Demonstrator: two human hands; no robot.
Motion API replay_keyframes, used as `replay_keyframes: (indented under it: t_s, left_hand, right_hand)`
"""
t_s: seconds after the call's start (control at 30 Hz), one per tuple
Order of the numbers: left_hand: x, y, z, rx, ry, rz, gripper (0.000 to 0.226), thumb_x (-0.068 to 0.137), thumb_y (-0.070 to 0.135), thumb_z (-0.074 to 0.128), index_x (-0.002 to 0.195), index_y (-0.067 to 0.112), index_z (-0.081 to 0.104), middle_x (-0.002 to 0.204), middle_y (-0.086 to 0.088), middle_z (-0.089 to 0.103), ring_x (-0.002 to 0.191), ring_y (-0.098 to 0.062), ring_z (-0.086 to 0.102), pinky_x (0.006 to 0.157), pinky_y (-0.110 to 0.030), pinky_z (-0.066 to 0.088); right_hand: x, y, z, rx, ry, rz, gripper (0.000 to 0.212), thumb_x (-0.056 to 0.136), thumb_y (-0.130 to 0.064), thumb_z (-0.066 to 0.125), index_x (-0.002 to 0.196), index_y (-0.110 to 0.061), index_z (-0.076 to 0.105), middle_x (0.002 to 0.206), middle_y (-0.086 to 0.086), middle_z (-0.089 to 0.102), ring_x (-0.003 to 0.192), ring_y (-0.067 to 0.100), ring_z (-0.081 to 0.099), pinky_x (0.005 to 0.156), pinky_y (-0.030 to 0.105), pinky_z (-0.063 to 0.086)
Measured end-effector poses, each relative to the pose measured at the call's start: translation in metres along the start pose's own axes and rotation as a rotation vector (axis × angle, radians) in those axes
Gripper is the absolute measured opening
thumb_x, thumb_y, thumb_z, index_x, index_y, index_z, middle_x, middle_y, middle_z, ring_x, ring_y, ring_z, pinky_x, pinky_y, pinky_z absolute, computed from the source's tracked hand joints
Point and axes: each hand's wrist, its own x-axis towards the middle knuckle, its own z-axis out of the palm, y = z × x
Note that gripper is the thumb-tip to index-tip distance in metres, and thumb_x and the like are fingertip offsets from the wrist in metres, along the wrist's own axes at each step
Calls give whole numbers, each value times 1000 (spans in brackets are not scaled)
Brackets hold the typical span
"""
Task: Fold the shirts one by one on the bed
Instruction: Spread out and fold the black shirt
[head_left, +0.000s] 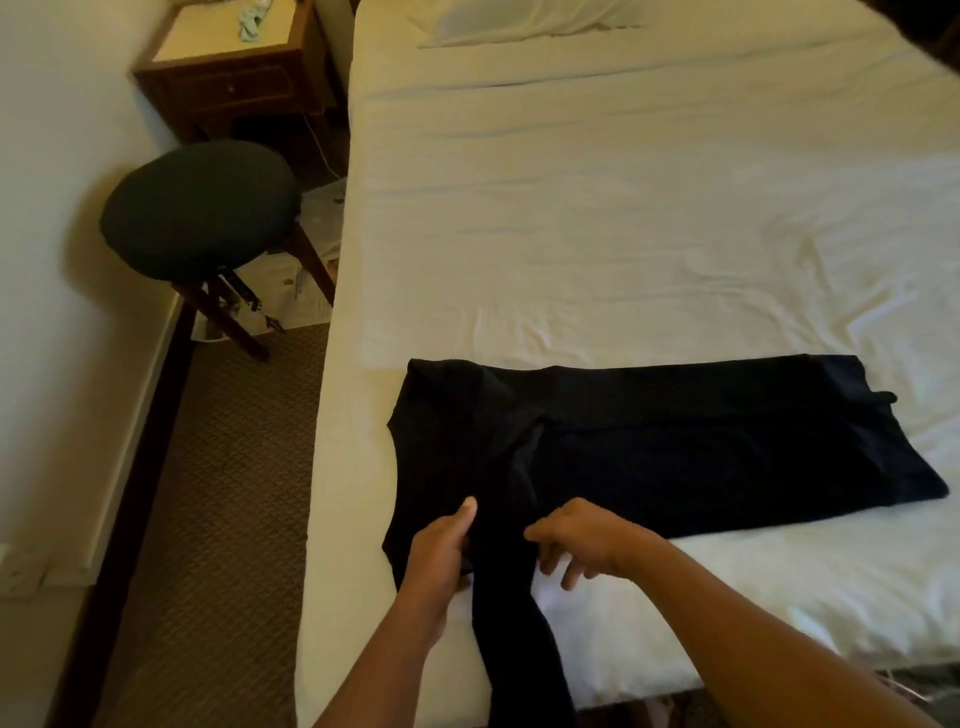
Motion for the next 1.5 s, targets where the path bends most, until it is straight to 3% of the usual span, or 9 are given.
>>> replay_keyframes:
  t_s: [0.13, 0.27, 0.4, 0.57, 0.8, 1.1, 1.23, 1.4, 1.5]
  left_hand:
    - [0, -8, 2, -47, -24, 1, 13, 98, 22, 65, 103, 10, 68, 90, -14, 73, 74, -28, 71, 71, -38, 56]
    - [-6, -9, 3, -198, -35, -18, 12, 100, 15, 59, 109, 11, 67, 96, -15, 73, 72, -25, 71, 65, -35, 55]
    - [-12, -12, 0, -174, -103, -16, 30, 93, 44, 70, 111, 20, 72, 103, -10, 75, 80, -25, 72, 57, -30, 53]
    - [-15, -11, 5, -105, -160, 28, 21, 96, 29, 69, 104, 10, 70, 77, -3, 69, 45, -12, 46, 45, -24, 37]
    - [-9, -12, 11, -97, 13, 191, 15, 92, 17, 69, 84, 8, 60, 78, -10, 62, 75, -24, 63, 67, -34, 50]
    - [-2, -11, 13, -199, -42, 160, 52, 82, 32, 84, 127, 20, 60, 115, -5, 72, 98, -21, 74, 88, -40, 61]
    - [4, 0, 4, -282, -170, 29, 26, 93, 27, 70, 115, 14, 73, 109, -12, 76, 98, -27, 74, 93, -43, 57]
    - [-1, 12, 6, -315, -270, -252, 47, 97, 50, 62, 119, 10, 71, 83, -6, 75, 70, -20, 72, 63, -34, 54]
    - [4, 10, 10, -299, -187, -137, 22, 96, 26, 68, 113, 12, 72, 102, -10, 77, 92, -26, 75, 81, -40, 59]
  right_hand:
    - [7, -5, 9, 354, 308, -120, 33, 96, -41, 64, 99, -8, 69, 88, 9, 72, 75, 18, 70, 64, 28, 58]
    - [11, -16, 17, 433, 378, -108, 28, 96, -36, 65, 95, -8, 65, 81, 9, 63, 72, 15, 63, 64, 26, 53]
    - [7, -20, 22, 688, 399, -130, 29, 100, -32, 58, 98, -5, 69, 88, 14, 73, 80, 22, 74, 66, 28, 55]
    - [5, -18, 17, 628, 348, -76, 39, 105, -39, 47, 104, -8, 70, 97, 11, 76, 87, 22, 74, 79, 36, 58]
    - [16, -12, 17, 102, 584, -19, 19, 101, -30, 53, 94, -12, 57, 87, 6, 61, 72, 18, 56, 66, 34, 49]
    - [21, -23, 16, 614, 400, -100, 22, 101, -24, 57, 117, -10, 63, 108, 9, 72, 97, 25, 71, 85, 40, 60]
    - [12, -15, 10, 959, 343, -109, 22, 104, -16, 49, 111, -11, 69, 105, 12, 75, 96, 29, 74, 87, 46, 60]
    - [8, 5, 5, 544, 475, 26, 16, 99, -28, 60, 110, -15, 61, 105, 11, 68, 93, 22, 68, 73, 34, 55]
    - [13, 12, 4, 325, 549, 24, 9, 98, -16, 56, 103, -9, 60, 98, 18, 67, 77, 20, 62, 67, 33, 51]
